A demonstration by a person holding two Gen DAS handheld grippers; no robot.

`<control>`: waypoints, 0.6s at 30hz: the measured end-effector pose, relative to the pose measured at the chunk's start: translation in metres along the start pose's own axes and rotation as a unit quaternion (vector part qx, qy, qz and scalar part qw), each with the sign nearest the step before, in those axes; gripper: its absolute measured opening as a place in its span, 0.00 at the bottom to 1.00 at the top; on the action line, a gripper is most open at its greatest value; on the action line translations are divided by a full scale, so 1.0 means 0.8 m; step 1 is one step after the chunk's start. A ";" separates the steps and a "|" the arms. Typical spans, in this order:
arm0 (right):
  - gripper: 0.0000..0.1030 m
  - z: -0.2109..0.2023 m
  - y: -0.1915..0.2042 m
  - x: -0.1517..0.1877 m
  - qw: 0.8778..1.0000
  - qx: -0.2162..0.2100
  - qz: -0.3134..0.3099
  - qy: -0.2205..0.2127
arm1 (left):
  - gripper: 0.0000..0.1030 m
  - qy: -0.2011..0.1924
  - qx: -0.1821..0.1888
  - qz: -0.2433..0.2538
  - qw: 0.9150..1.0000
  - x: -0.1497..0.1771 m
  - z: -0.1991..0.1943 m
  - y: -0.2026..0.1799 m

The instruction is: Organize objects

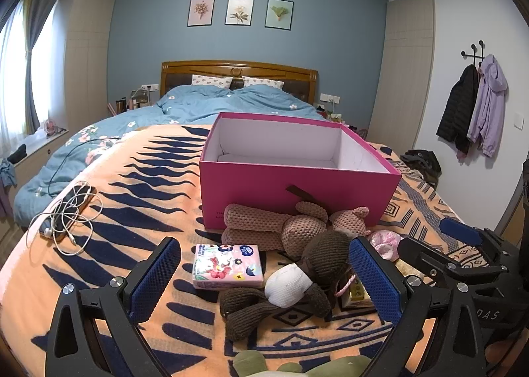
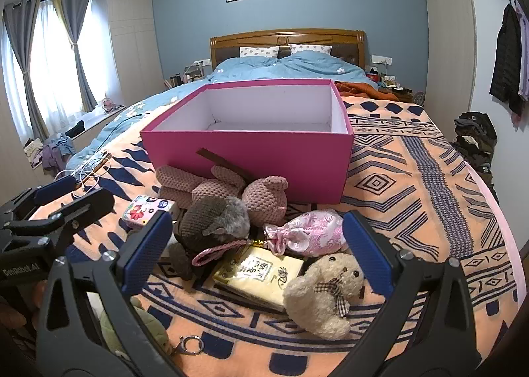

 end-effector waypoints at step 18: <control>1.00 0.000 0.010 0.010 0.999 -0.035 -0.017 0.011 | 1.00 -0.005 -0.007 -0.004 1.000 0.001 -0.006 0.012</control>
Point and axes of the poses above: each gripper's, at about its wrist camera, not at the fingertips, and z roughly the way its jaws point, y to its left, x to its underside, the point moved 9 cm from there along z, roughly the way its jaws point, and after that the axes turned 15 degrees about y, right-handed, at the moved point
